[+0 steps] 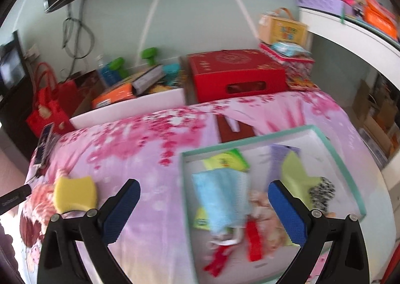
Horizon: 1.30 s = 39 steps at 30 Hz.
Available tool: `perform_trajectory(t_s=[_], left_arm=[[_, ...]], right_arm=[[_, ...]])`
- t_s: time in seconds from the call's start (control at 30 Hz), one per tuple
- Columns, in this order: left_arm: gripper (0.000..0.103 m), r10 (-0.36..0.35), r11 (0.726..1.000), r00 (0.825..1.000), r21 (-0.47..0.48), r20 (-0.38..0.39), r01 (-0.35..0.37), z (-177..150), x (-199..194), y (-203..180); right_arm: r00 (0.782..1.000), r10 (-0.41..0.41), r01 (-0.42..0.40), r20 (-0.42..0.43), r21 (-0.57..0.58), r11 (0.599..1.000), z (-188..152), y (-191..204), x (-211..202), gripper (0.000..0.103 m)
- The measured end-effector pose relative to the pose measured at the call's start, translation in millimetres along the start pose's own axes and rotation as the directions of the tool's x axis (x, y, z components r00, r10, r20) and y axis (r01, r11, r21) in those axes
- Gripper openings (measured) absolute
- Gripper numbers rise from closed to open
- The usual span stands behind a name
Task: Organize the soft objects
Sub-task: 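Withdraw both tools from the tray toward the sponge and striped towel, then grasp the yellow sponge with the right tool while the left tool grasps the striped towel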
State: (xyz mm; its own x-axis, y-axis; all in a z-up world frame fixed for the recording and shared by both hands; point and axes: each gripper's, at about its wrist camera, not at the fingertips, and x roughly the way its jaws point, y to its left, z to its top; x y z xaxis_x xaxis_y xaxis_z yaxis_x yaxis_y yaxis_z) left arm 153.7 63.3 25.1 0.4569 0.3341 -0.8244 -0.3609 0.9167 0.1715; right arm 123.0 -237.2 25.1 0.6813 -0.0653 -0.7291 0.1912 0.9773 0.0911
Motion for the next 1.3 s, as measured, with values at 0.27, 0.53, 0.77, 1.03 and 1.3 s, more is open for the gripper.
perform_trajectory(t_s=[0.27, 0.53, 0.77, 1.03, 1.3], left_arm=[[0.096, 0.006, 0.995, 0.998, -0.1, -0.063, -0.013, -8.0, 26.8, 39.5], [0.096, -0.021, 0.983, 0.991, -0.186, -0.129, -0.004, -14.5, 57.0, 56.9], [0.096, -0.054, 0.964, 0.987, -0.264, -0.153, 0.012, -19.2, 81.7, 71.0], [0.096, -0.074, 0.958, 0.972, -0.287, -0.225, 0.006, -24.1, 104.6, 69.3], [0.081, -0.095, 0.948, 0.961, -0.319, -0.26, 0.007, -31.0, 117.2, 68.2]], right_arm=[[0.995, 0.099, -0.102, -0.029, -0.124, 0.987, -2.6, 71.9, 7.6, 0.103], [0.97, 0.212, -0.233, -0.12, -0.204, 0.951, -15.5, 131.5, 38.5, 0.103], [0.941, 0.237, -0.297, -0.243, -0.255, 0.92, -40.5, 161.6, 74.7, 0.103], [0.924, 0.262, -0.342, -0.28, -0.29, 0.894, -54.6, 178.7, 89.5, 0.096], [0.915, 0.292, -0.377, -0.279, -0.327, 0.867, -58.8, 194.0, 96.0, 0.058]])
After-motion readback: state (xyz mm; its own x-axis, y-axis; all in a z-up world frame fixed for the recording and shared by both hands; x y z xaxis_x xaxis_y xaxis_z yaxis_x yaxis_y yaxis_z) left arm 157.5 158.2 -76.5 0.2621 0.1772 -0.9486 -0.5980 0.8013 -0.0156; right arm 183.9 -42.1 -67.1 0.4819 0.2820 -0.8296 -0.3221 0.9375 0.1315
